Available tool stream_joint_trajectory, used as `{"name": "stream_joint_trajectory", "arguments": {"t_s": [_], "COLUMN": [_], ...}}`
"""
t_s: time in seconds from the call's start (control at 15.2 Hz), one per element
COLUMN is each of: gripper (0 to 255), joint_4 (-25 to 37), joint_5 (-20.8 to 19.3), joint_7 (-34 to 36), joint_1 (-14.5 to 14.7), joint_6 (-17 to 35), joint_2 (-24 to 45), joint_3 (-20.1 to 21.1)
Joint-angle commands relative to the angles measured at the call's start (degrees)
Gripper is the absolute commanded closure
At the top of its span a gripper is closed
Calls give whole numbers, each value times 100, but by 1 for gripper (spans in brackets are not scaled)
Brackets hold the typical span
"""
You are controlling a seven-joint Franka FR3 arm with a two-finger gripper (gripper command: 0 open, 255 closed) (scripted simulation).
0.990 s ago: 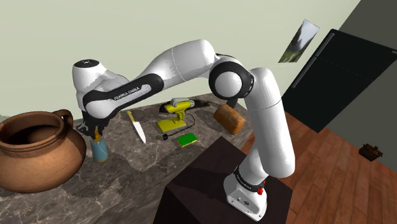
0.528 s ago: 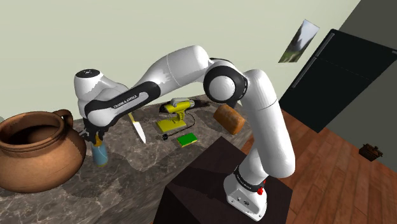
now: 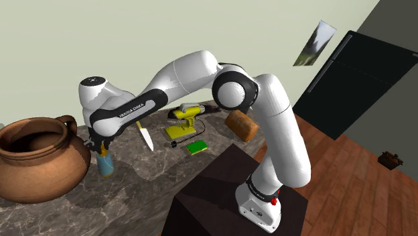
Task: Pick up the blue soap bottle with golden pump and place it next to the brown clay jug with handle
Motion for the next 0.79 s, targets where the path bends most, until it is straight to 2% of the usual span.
{"name": "stream_joint_trajectory", "arguments": {"t_s": [0.0,0.07,0.4,0.73], "gripper": [255,0,0,0], "joint_4": [1,1,1,-55], "joint_5": [0,0,0,93], "joint_7": [0,0,0,-49], "joint_1": [0,0,0,-50], "joint_6": [1,1,1,-431], "joint_2": [0,0,0,-489], "joint_3": [0,0,0,85]}}
